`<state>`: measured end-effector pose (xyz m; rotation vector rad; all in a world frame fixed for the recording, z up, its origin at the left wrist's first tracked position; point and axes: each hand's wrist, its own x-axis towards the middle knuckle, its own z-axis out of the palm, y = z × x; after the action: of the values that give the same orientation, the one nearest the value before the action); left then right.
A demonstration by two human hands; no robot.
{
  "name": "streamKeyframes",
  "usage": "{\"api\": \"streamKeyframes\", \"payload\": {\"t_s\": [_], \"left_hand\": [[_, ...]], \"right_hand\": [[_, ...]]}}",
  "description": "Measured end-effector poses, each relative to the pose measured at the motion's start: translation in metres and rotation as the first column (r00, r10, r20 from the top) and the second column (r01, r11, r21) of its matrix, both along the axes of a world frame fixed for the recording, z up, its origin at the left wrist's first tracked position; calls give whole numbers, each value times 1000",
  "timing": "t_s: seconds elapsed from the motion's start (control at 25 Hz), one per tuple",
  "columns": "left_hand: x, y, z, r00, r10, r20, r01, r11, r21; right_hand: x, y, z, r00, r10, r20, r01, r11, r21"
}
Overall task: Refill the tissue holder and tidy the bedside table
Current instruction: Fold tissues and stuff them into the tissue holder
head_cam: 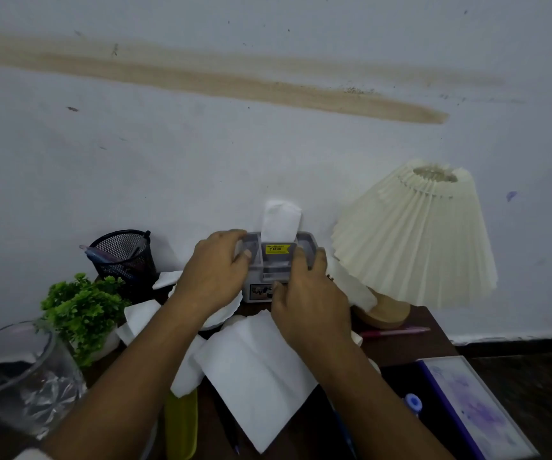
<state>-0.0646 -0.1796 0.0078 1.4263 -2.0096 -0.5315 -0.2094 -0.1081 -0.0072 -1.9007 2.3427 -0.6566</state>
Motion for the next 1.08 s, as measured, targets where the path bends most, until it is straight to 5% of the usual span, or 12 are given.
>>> {"api": "streamKeyframes", "payload": {"t_s": [0.32, 0.88, 1.0, 1.08], "left_hand": [[0, 35, -13, 988, 51, -145, -41, 997, 72], [26, 39, -14, 985, 104, -136, -89, 990, 111], [25, 38, -16, 993, 96, -72, -98, 995, -24], [17, 40, -12, 990, 96, -102, -110, 982, -153]], "right_hand": [[-17, 10, -2, 975, 26, 222, -11, 998, -67], [-3, 16, -2, 947, 203, 249, -186, 978, -92], [-10, 18, 2, 949, 208, 237, -185, 976, -117], [-17, 22, 2, 984, 169, 62, -163, 982, -92]]}}
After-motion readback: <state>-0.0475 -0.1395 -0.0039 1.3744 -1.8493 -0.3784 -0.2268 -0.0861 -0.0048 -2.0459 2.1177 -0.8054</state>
